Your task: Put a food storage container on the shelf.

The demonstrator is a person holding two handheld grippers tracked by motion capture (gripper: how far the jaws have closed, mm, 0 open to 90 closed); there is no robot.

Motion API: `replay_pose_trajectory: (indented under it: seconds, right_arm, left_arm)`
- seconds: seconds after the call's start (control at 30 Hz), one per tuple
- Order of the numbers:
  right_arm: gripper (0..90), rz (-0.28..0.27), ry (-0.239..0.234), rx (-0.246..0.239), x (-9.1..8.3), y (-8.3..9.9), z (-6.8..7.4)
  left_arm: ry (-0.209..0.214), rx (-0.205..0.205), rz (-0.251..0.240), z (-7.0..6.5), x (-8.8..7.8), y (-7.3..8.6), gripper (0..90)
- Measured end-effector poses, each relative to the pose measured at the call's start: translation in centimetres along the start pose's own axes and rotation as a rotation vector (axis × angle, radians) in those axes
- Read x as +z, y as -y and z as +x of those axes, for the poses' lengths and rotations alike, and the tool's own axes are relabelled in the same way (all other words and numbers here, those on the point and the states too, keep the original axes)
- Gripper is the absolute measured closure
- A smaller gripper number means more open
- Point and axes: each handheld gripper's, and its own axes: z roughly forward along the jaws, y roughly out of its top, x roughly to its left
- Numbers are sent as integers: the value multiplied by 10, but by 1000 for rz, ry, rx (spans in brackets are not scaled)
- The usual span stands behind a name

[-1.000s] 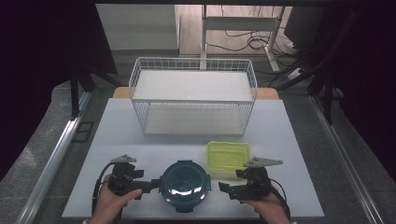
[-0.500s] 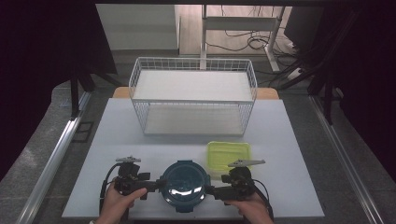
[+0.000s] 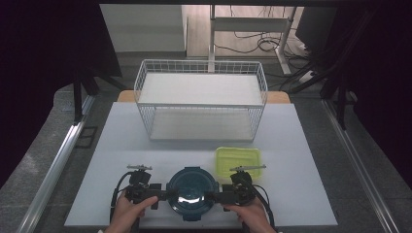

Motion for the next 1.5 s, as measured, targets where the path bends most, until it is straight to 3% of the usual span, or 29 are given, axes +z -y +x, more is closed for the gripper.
replay_pose_trajectory:
  seconds: [0.27,0.63,0.73,0.93,1.33,1.4,1.5]
  right_arm:
    - [123,24,-41,55,9,3,-2]
    - [152,44,-88,107,21,6,-1]
    - [173,38,-96,126,22,6,-2]
    - [225,39,-104,166,18,4,-6]
    - [327,13,-100,242,9,6,-3]
    - [336,4,-97,235,8,6,-3]
    - [346,-1,-99,260,6,7,-3]
  left_arm:
    - [73,-41,19,4,7,1,110]
    - [150,-39,52,0,14,1,166]
    - [151,-39,52,-1,14,1,199]
    - [163,-84,44,3,13,0,244]
    - [131,-128,-1,-5,6,6,293]
    - [128,-129,-6,-6,4,7,300]
    - [124,-126,-9,-8,3,8,310]
